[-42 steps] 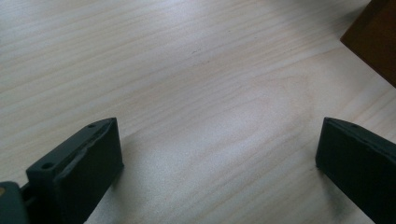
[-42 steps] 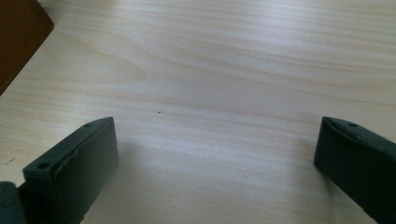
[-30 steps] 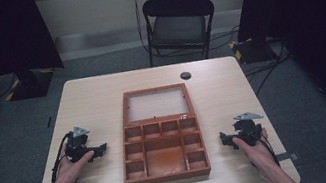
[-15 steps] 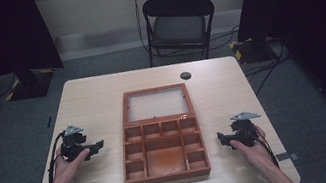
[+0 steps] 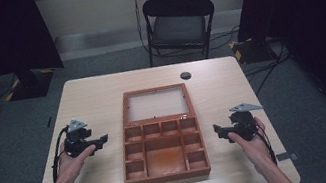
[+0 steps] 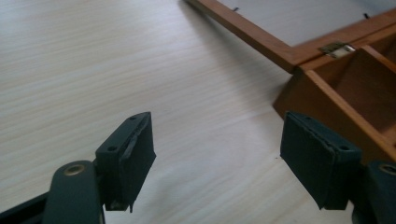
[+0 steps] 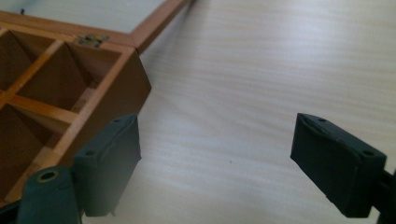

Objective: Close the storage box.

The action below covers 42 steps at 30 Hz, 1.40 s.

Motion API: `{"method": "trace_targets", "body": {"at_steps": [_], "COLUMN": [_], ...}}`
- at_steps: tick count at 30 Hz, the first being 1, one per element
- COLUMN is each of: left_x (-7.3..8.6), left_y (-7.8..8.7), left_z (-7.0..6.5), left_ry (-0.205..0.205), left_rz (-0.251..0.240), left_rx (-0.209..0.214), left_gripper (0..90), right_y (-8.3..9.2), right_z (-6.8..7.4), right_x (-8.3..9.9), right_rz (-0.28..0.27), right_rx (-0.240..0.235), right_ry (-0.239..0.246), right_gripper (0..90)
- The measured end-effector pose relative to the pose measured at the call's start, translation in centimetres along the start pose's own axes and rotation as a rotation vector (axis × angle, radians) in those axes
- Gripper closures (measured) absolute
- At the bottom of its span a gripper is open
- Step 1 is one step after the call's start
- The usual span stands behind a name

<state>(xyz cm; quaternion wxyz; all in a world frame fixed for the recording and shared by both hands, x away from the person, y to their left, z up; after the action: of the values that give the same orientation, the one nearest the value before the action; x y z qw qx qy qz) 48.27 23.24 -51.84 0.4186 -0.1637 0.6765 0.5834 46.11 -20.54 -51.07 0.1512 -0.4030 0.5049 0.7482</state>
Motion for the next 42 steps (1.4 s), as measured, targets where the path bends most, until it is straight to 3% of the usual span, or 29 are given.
{"method": "trace_targets", "body": {"at_steps": [3, 5, 9, 12, 16, 25, 27, 28, 32, 35, 40, 42], "left_x": [-0.6, -1.1, -2.0, -2.5, -4.5, -8.2, -8.3, -8.4, -6.9, -6.0, -5.9, -5.8], "left_y": [0.5, 0.6, 0.4, 0.0, -0.5, -2.8, -3.2, -3.6, -5.6, -6.4, -6.8, -6.9], "left_z": [-1.4, -1.9, -2.0, -2.4, -2.5, -2.6, -2.7, -2.9, -3.5, -3.6, -3.7, -3.8], "left_ry": [0.012, -0.007, -0.001, -0.006, 0.001, 0.021, 0.022, 0.042, 0.069, 0.049, 0.085, 0.082], "left_rz": [0.004, -0.009, -0.028, -0.006, -0.036, -0.046, -0.040, -0.038, 0.036, 0.064, 0.072, 0.079], "left_rx": [0.053, 0.044, 0.042, 0.066, 0.067, 0.078, 0.085, 0.099, 0.130, 0.127, 0.153, 0.152], "left_gripper": [24.1, 24.1, 24.2, 23.8, 23.6, 23.5, 21.6, 21.6, 21.3, 21.3, 20.7, 20.7], "right_y": [-0.2, -0.4, -1.1, -1.7, -2.7, -6.1, -6.6, -7.0, -9.4, -10.1, -11.0, -11.2], "right_z": [0.2, 0.5, 1.5, 2.2, 2.7, 3.2, 3.2, 3.3, 3.6, 3.4, 2.9, 2.8], "right_x": [-0.8, -1.2, -1.6, -2.3, -4.3, -8.4, -8.7, -8.8, -7.7, -7.2, -7.1, -7.0], "right_rz": [-0.020, -0.025, -0.016, -0.011, -0.038, -0.060, -0.056, -0.055, 0.005, 0.032, 0.036, 0.043], "right_rx": [-0.020, -0.034, -0.071, -0.099, -0.125, -0.155, -0.153, -0.154, -0.171, -0.146, -0.166, -0.164], "right_ry": [0.002, 0.012, 0.018, 0.027, 0.028, 0.020, 0.028, 0.035, 0.022, 0.046, -0.008, -0.011], "right_gripper": [15.2, 15.3, 15.4, 15.3, 15.4, 15.6, 15.3, 15.2, 15.3, 18.6, 16.9, 16.8]}}
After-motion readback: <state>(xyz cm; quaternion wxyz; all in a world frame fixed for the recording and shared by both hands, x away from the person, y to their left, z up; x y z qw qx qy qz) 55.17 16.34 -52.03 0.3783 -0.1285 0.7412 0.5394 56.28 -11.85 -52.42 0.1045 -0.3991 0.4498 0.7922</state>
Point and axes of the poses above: each handheld gripper's, and its own axes: y roughly backward along the jaws, x roughly out of its underside, z roughly to its left, the point moved 10 cm from there along -y, roughly forward along the jaws, and after that the axes turned 10 degrees about -x, right-handed, at the moved point
